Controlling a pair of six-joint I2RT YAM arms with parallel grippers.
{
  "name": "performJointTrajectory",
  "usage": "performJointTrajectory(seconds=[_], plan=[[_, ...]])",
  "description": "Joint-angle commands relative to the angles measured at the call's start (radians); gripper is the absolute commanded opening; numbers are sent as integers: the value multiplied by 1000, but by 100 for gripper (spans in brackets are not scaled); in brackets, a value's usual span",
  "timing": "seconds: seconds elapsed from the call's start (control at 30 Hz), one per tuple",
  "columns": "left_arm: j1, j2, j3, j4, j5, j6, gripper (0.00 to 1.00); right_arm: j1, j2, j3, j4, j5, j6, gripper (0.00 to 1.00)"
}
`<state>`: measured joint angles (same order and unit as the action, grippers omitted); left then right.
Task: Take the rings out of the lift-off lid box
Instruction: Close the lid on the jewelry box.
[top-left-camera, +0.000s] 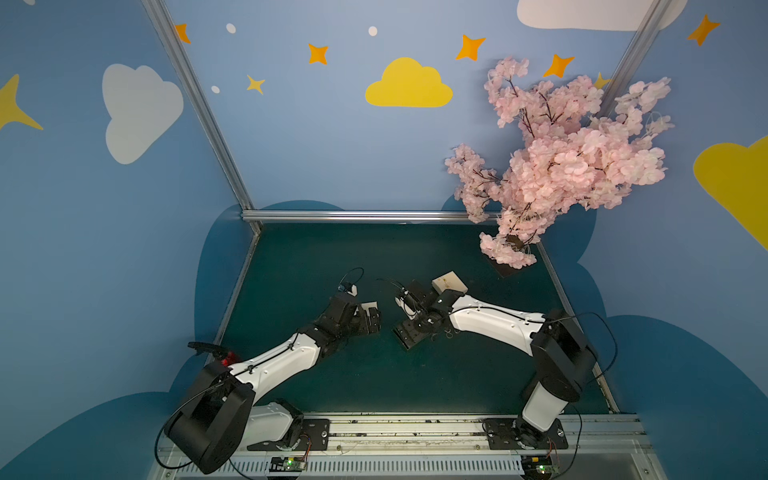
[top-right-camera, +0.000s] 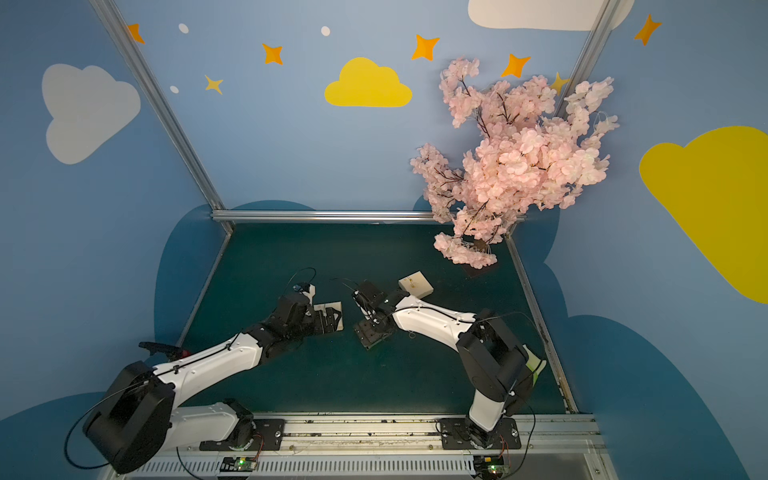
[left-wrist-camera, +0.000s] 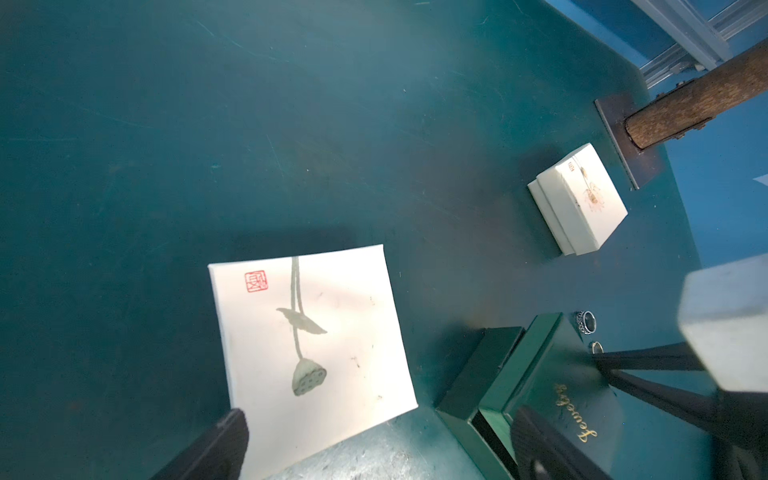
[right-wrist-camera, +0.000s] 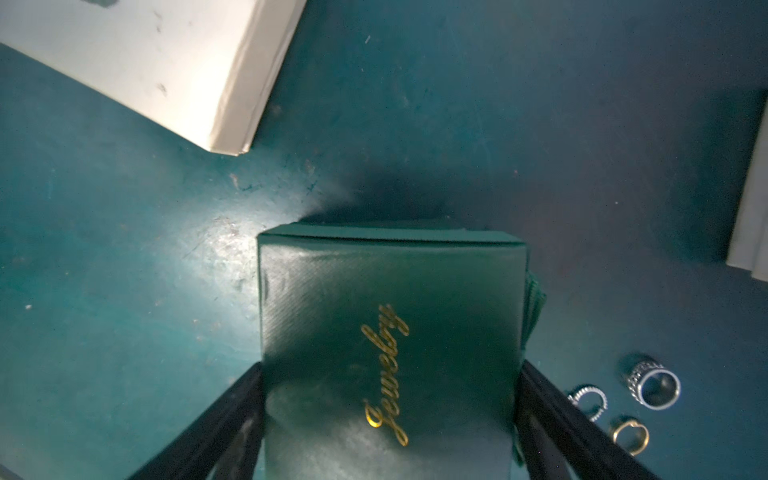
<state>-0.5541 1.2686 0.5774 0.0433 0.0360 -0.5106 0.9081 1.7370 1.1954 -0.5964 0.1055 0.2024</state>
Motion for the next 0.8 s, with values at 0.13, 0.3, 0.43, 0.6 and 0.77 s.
performJointTrajectory(seconds=[0.13, 0.3, 0.43, 0.6, 0.77], plan=[[3, 16, 8, 3, -4, -1, 99, 13, 30, 38, -26, 19, 18, 89], [2, 18, 10, 1, -5, -1, 100, 23, 22, 57, -47, 30, 37, 90], [3, 20, 12, 3, 2, -1, 99, 23, 36, 55, -45, 48, 36, 90], [3, 18, 12, -2, -4, 1, 99, 26, 61, 57, -39, 42, 37, 90], [3, 17, 12, -2, -5, 1, 99, 27, 61, 57, -34, 39, 38, 90]])
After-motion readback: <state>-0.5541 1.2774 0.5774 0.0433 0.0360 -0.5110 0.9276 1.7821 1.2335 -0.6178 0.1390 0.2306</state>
